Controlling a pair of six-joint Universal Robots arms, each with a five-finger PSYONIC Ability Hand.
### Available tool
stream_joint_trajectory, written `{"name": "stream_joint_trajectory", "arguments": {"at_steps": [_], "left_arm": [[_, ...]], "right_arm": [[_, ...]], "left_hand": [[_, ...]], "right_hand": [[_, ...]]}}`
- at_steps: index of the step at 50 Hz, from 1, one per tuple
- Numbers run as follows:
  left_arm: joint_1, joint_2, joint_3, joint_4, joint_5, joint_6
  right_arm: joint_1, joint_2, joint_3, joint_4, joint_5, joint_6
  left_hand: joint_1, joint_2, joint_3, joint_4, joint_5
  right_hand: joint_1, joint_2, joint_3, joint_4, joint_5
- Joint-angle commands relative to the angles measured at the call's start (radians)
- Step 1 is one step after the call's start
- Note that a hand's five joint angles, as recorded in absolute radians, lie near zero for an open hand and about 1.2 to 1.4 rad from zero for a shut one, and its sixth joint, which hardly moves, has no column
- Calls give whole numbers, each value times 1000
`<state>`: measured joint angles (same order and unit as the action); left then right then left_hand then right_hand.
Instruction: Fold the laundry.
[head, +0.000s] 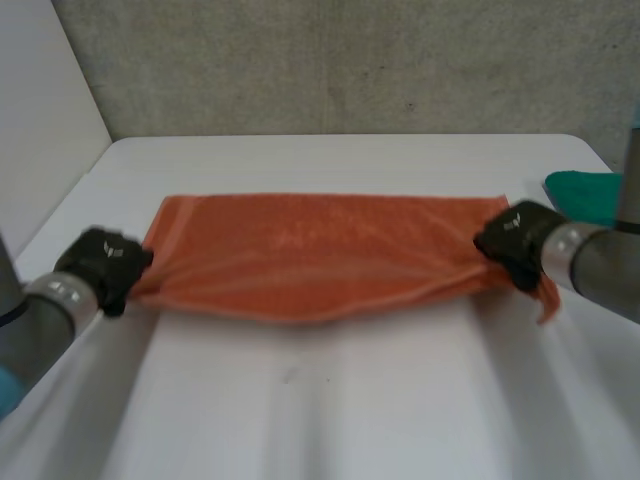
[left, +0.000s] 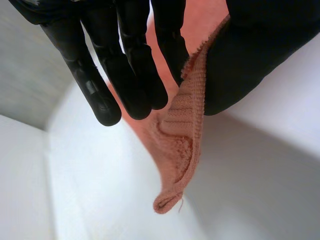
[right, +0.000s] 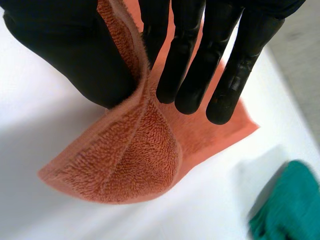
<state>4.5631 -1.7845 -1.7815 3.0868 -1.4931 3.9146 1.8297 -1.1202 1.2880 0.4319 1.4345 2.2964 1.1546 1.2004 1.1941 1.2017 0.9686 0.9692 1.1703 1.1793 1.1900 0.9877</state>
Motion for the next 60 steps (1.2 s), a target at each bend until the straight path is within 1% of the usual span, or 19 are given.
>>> {"name": "stream_joint_trajectory", "arguments": {"at_steps": [1, 3, 7, 10, 11, 14, 15, 22, 33, 34, 35, 36, 37, 38, 43, 48, 53, 56, 60], "left_arm": [[5, 93, -102, -327, 4, 118], [-3, 89, -102, -317, 4, 123], [-3, 68, -75, -228, 2, 123], [-12, -4, -20, -117, 2, 118], [-30, -50, 20, -55, -1, 115], [-71, -114, 85, 41, -3, 108], [-85, -163, 129, 115, -7, 98], [-110, -358, 279, 327, -13, 74], [-139, -544, 441, 480, -70, 81], [-142, -550, 441, 489, -69, 81], [-145, -555, 439, 498, -69, 80], [-148, -558, 438, 507, -67, 80], [-159, -561, 433, 533, -70, 83], [-165, -561, 433, 547, -70, 83], [-188, -550, 429, 627, -76, 78], [-190, -488, 407, 638, -82, 78], [-188, -380, 338, 633, -81, 71], [-187, -316, 298, 632, -79, 69], [-185, -247, 235, 627, -76, 68]], "right_arm": [[-64, -133, 263, 208, 0, -304], [-84, -132, 274, 211, -3, -344], [-80, -101, 248, 135, 3, -324], [-76, -37, 188, 52, 17, -290], [-76, -18, 171, 33, 23, -278], [-64, 45, 105, -31, 50, -235], [-60, 57, 91, -45, 58, -229], [-23, 193, -48, -246, 99, -221], [-20, 411, -266, -413, 99, -235], [-20, 424, -283, -420, 102, -235], [-18, 436, -294, -427, 104, -233], [-15, 451, -315, -439, 104, -229], [-14, 456, -328, -444, 106, -226], [-13, 458, -340, -450, 109, -223], [-10, 432, -381, -504, 173, -175], [-26, 292, -362, -574, 214, -74], [-30, 172, -319, -578, 201, 29], [-72, 111, -293, -570, 178, 78], [-124, 71, -242, -497, 132, 83]], "left_hand": [[242, 196, 202, 195, 253], [242, 196, 202, 195, 253], [242, 196, 202, 195, 253], [242, 196, 202, 195, 253], [242, 196, 202, 195, 253], [242, 196, 202, 195, 253], [242, 196, 202, 195, 253], [242, 196, 202, 195, 253], [242, 196, 202, 195, 253], [242, 196, 202, 195, 253], [30, -16, -10, -17, 41], [-251, -297, -291, -298, -240], [-870, -916, -910, -917, -859], [-980, -1026, -1020, -1027, -969], [-980, -1026, -1020, -1027, -969], [-980, -1026, -1020, -1027, -969], [-980, -1026, -1020, -1027, -969], [-980, -1026, -1020, -1027, -969], [-980, -1026, -1020, -1027, -969]], "right_hand": [[427, 226, 217, 206, 234], [427, 226, 217, 206, 234], [427, 226, 217, 206, 234], [427, 226, 217, 206, 234], [427, 226, 217, 206, 234], [427, 226, 217, 206, 234], [427, 226, 217, 206, 234], [427, 226, 217, 206, 234], [427, 226, 217, 206, 234], [210, 9, 0, -11, 17], [-68, -269, -278, -289, -261], [-670, -871, -880, -890, -863], [-795, -996, -1005, -1015, -988], [-795, -996, -1005, -1015, -988], [-795, -996, -1005, -1015, -988], [-795, -996, -1005, -1015, -988], [-795, -996, -1005, -1015, -988], [-795, -996, -1005, -1015, -988], [-795, -996, -1005, -1015, -988]]}}
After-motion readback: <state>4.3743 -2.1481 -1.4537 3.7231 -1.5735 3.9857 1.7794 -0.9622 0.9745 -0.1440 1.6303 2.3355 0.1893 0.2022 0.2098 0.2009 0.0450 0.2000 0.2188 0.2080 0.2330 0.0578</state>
